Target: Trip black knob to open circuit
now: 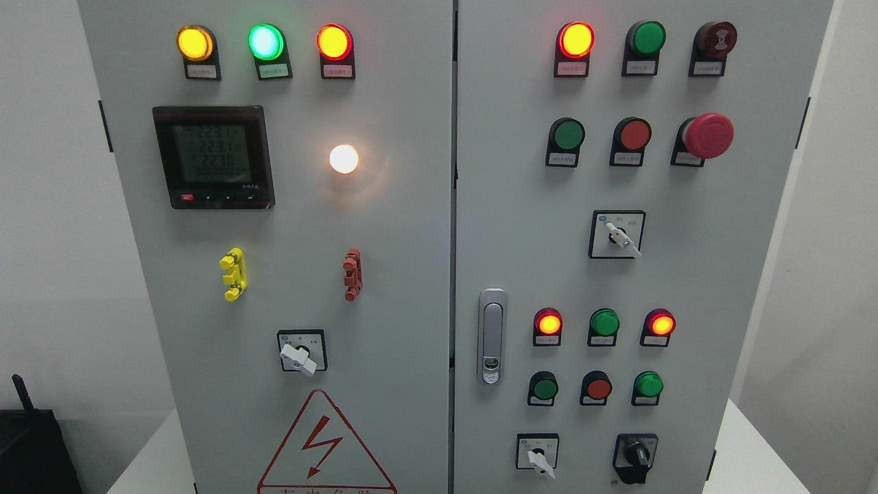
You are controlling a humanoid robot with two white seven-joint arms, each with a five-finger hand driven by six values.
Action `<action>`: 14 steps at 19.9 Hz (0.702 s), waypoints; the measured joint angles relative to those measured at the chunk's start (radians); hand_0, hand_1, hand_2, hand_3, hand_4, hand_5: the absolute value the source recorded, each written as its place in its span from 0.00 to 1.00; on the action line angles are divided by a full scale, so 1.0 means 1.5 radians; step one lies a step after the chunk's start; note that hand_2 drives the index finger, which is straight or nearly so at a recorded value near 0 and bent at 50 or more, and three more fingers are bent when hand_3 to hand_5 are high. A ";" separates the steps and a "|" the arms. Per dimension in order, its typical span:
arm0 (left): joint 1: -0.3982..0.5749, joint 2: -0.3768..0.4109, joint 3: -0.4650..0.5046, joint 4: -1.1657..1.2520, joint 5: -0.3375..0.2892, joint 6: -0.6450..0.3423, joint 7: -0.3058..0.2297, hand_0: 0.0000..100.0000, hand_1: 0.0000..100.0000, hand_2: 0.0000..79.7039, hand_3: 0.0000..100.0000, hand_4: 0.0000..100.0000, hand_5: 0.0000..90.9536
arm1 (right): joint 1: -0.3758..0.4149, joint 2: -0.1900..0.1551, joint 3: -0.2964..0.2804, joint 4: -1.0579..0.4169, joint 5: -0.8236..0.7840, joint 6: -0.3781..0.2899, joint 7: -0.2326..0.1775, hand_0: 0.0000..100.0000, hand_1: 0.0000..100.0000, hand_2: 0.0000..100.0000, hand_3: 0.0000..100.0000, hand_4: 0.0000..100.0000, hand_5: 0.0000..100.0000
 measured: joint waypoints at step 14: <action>0.000 0.000 0.000 0.000 0.000 0.001 0.000 0.12 0.39 0.00 0.00 0.00 0.00 | 0.001 0.007 0.000 0.013 -0.001 -0.029 -0.020 0.00 0.09 0.00 0.05 0.00 0.00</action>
